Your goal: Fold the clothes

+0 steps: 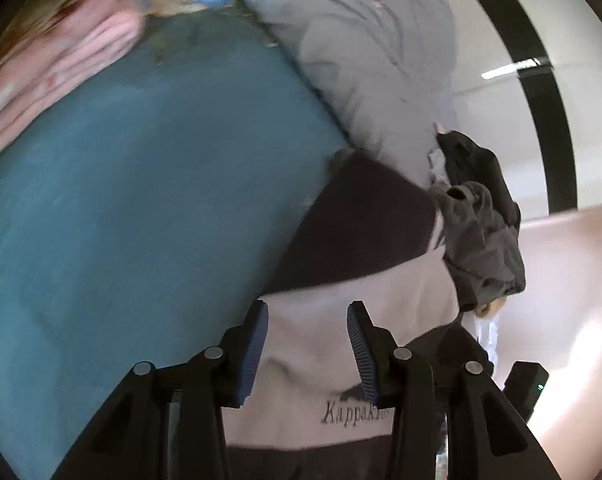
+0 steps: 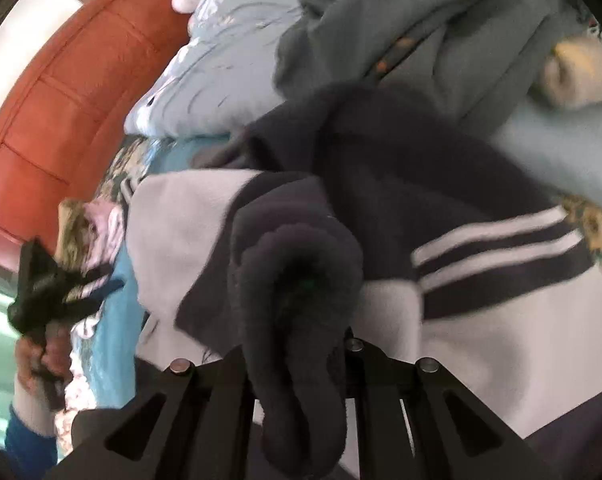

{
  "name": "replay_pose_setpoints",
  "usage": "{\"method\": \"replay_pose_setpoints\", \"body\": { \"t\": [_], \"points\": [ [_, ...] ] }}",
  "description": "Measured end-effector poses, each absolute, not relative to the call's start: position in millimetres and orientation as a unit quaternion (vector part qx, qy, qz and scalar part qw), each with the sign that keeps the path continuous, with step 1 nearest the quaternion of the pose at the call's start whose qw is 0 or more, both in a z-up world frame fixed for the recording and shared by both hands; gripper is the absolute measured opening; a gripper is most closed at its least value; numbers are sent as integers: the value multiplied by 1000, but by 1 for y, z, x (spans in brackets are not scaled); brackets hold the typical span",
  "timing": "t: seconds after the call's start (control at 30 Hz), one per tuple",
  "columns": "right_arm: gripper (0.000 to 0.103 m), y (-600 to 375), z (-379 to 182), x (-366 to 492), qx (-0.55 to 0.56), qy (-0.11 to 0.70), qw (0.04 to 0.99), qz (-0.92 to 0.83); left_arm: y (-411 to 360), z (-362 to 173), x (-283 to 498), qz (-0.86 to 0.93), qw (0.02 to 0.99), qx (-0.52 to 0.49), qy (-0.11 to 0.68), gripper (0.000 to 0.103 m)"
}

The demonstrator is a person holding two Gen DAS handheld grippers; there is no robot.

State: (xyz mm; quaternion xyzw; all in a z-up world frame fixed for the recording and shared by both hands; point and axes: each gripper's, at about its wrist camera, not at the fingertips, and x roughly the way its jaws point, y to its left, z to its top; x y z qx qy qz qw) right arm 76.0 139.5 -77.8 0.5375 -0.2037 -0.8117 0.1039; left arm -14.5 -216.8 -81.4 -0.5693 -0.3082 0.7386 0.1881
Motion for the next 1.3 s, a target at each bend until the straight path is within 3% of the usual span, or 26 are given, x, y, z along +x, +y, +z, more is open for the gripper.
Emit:
{"method": "replay_pose_setpoints", "body": {
  "t": [0.13,0.3,0.37,0.43,0.63,0.77,1.0,1.13,1.3],
  "points": [
    [9,136,-71,77,519,-190,110,-826,-197,-74,-30,768,202,-548,-261,58],
    [10,151,-83,71,544,-168,76,-819,-170,-91,-49,789,198,-555,-174,59],
    [19,154,-86,72,557,-164,73,-811,-165,-95,-49,799,188,-555,-136,59],
    [44,160,-78,77,555,-151,72,-815,-167,-101,-49,805,173,-555,-116,59],
    [53,189,-43,63,504,-206,82,-835,-174,-126,-53,797,153,-569,-132,59],
    [53,178,-64,3,512,-297,120,-797,-179,-120,-42,802,155,-560,-139,58],
    [53,149,-99,-55,583,-294,127,-747,-196,-69,-20,841,202,-489,-115,58],
    [35,142,-90,-71,587,-302,147,-737,-185,-47,-26,845,248,-458,-124,58],
    [21,171,-78,-100,522,-450,160,-707,-152,-39,-28,821,325,-450,-135,58]
  ]
}}
